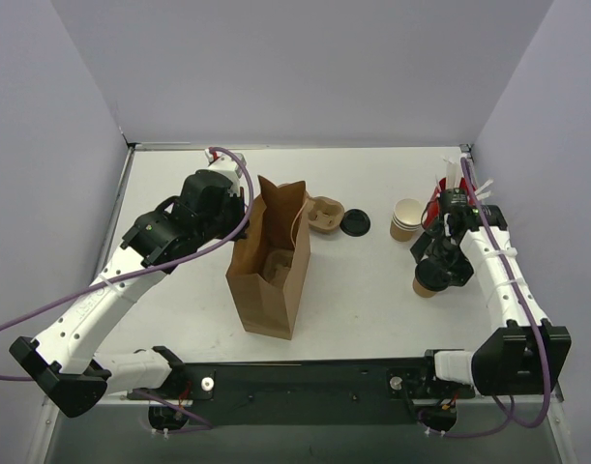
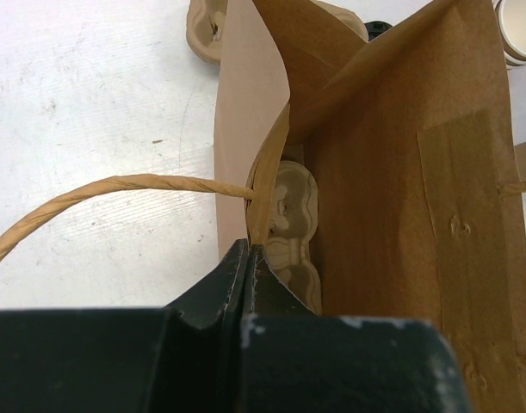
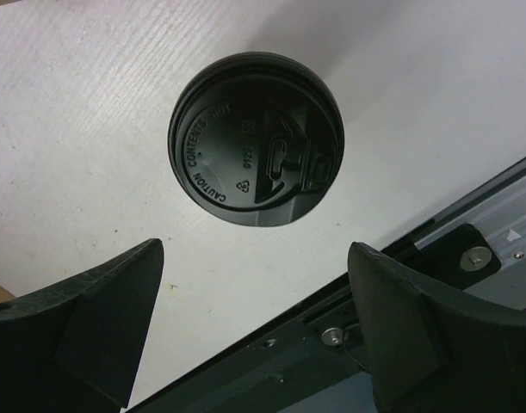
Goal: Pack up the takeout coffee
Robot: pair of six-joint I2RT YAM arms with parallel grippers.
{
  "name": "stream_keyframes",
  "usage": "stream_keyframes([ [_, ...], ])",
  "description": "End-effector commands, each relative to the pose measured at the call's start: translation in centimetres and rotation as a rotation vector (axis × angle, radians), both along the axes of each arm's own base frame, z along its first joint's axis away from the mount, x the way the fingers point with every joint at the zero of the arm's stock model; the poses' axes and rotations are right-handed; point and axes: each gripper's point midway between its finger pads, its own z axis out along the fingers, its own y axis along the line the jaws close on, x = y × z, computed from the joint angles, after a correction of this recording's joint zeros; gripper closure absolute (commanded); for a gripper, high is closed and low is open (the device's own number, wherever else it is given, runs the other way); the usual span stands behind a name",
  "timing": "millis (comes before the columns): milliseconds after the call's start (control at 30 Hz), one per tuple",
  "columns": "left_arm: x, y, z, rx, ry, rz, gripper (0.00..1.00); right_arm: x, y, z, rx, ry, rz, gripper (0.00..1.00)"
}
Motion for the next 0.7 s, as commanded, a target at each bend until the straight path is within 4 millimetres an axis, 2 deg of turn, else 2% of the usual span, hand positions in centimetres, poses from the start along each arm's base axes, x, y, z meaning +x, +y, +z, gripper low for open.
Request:
stream_keyframes([
  [0, 0.4, -0.4, 2.0, -0.040, -0.052, -0.015, 1.00, 0.7, -0.1, -1.5, 0.019, 0.008, 0.009, 0.17],
  [133, 0.3, 0.0, 2.1, -0.029, -0.055, -0.006, 1.00, 1.2, -0.2, -2.2, 0.011, 0.028, 0.018, 0.17],
  [233, 0.2, 0.2, 2.1, -0.027, -0.059, -0.003, 1.00, 1.2, -1.2, -2.4, -0.001, 0.040, -0.011, 0.17],
  [467, 0.3, 0.0, 1.9, -0.027, -0.052, -0.001, 1.00, 1.2, -1.6, -2.2, -0.006, 0.040, -0.015, 0.15],
  [667, 0.4, -0.1, 1.9, -0.027, -0.050, -0.005, 1.00, 1.1, -1.7, -2.9, 0.000, 0.052, -0.016, 0.15],
])
